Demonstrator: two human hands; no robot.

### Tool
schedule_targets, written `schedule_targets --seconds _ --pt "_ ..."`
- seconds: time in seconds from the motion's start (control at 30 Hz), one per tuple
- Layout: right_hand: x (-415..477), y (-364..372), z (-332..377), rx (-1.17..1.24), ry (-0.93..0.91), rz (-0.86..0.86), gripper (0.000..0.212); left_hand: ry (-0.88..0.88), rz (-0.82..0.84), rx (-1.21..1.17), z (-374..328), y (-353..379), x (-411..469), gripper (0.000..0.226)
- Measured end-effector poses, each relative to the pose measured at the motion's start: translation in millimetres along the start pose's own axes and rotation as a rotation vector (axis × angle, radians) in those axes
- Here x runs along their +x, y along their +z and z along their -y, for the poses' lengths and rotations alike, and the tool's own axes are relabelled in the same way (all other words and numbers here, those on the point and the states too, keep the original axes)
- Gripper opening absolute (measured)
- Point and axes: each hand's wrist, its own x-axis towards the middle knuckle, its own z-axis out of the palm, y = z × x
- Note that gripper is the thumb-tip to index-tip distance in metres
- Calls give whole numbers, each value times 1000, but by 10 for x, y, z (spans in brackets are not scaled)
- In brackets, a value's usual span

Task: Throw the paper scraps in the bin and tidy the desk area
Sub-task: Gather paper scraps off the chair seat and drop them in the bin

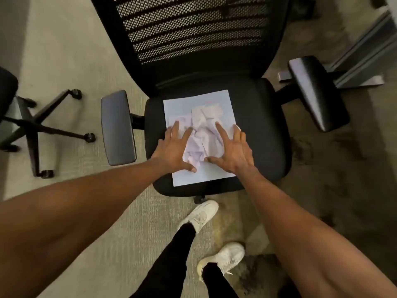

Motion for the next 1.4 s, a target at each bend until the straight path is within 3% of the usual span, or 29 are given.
schedule_targets --seconds 0.13,0.33,0.6,0.73,0.87,1.4 --pt "31 186 87 -127 -97 -50 111 64 -32 70 18 203 19 139" --pt "66 324 150 -134 -118 -75 94 87 -131 202 -42 339 49 102" --pt "3 367 156 -23 -99 -81 45 67 -206 -105 -179 488 56 55" --pt "-32 389 136 42 -64 -98 34 19 -260 -209 -162 514 67 36" --pt "-66 374 139 116 -19 -163 28 -34 -274 -354 -148 448 63 29" --pt "-272 -108 147 393 154 -423 25 -115 -413 -394 -219 54 -255 23"
